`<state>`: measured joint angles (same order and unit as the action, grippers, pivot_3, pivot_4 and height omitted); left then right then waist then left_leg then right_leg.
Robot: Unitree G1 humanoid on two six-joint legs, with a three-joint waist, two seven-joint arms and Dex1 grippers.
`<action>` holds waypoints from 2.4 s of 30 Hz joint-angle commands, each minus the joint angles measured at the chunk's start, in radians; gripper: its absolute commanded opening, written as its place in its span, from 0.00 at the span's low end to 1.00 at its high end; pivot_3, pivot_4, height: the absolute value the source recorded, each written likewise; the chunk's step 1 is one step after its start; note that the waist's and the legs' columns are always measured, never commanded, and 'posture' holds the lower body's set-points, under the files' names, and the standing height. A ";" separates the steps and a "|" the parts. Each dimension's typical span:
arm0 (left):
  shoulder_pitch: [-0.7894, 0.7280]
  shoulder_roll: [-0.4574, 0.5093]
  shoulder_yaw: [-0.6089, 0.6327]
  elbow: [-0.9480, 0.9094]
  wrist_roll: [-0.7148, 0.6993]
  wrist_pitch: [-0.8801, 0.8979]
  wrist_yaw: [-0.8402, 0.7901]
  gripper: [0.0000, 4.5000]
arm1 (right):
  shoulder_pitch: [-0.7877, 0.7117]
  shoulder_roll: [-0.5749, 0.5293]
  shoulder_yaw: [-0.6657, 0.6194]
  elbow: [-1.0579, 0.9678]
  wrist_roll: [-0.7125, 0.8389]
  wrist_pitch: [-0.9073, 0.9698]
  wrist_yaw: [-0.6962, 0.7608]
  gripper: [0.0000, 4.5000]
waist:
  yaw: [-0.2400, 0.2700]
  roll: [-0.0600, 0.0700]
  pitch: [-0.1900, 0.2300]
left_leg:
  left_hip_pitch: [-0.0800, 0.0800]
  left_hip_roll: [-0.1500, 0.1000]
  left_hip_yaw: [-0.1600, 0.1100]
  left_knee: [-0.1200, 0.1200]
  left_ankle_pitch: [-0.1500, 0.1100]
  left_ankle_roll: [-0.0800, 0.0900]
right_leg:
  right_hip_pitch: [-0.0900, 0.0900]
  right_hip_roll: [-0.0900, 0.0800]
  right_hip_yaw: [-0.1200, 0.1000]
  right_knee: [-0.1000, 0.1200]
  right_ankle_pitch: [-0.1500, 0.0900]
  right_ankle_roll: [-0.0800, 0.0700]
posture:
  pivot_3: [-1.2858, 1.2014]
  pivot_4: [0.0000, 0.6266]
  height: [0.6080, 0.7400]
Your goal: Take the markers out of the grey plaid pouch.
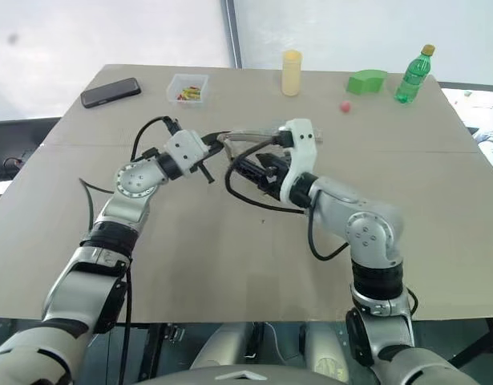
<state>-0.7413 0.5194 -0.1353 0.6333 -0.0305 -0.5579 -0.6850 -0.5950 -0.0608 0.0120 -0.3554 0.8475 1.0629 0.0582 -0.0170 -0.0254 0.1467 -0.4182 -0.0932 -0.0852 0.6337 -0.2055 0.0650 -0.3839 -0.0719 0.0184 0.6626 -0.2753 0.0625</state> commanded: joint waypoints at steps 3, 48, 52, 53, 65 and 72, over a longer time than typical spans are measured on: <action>0.014 -0.007 0.038 -0.108 -0.020 0.036 -0.002 0.00 | -0.035 0.022 0.052 0.054 -0.069 -0.073 0.056 0.70 | 0.000 0.000 0.000 | 0.000 0.000 0.000 0.000 0.000 0.000 | 0.000 0.000 0.000 0.000 0.000 0.000 | 0.52 0.24 1.00; 0.084 0.044 -0.008 0.056 0.072 -0.239 -0.095 0.00 | 0.432 -0.367 -0.170 -0.402 -0.161 -0.023 0.192 0.38 | 0.003 0.001 0.000 | 0.001 0.000 0.001 -0.002 -0.001 0.001 | 0.000 -0.001 0.006 -0.001 0.000 0.000 | 0.52 0.24 1.00; 0.078 0.029 -0.009 0.012 0.005 -0.158 -0.175 0.00 | 0.282 -0.216 -0.045 -0.269 -0.220 -0.027 0.108 0.02 | -0.003 0.001 0.000 | 0.004 0.001 0.001 -0.001 -0.001 0.001 | 0.002 0.000 0.006 -0.001 0.001 -0.001 | 0.52 0.24 1.00; 0.078 0.029 -0.008 0.005 -0.004 -0.146 -0.187 0.00 | 0.259 -0.199 -0.024 -0.240 -0.238 -0.033 0.102 0.02 | -0.001 0.001 0.000 | 0.004 0.001 0.001 -0.001 -0.001 0.001 | 0.001 0.001 0.006 -0.001 0.002 -0.002 | 0.52 0.24 1.00; 0.048 0.030 0.009 -0.093 -0.075 0.026 -0.294 0.00 | 0.118 -0.113 0.102 0.051 -0.408 -0.160 0.120 0.02 | 0.003 0.001 0.000 | 0.001 -0.002 0.001 -0.003 0.001 -0.002 | -0.003 0.000 0.003 -0.002 0.002 -0.003 | 0.52 0.24 1.00; 0.057 0.022 0.020 -0.138 -0.102 0.145 -0.314 0.00 | 0.122 -0.238 0.176 -0.039 -0.453 -0.151 0.219 0.02 | 0.003 0.001 0.000 | 0.001 -0.001 0.001 -0.002 -0.001 0.002 | -0.003 0.000 0.003 -0.001 0.002 -0.002 | 0.52 0.24 1.00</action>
<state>-0.6694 0.5432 -0.1438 0.5398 -0.1082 -0.4269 -1.0006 -0.4654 -0.2919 0.1830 -0.3329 0.3952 0.9239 0.2462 -0.0140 -0.0244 0.1471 -0.4170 -0.0945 -0.0842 0.6322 -0.2068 0.0667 -0.3866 -0.0715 0.0215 0.6616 -0.2730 0.0600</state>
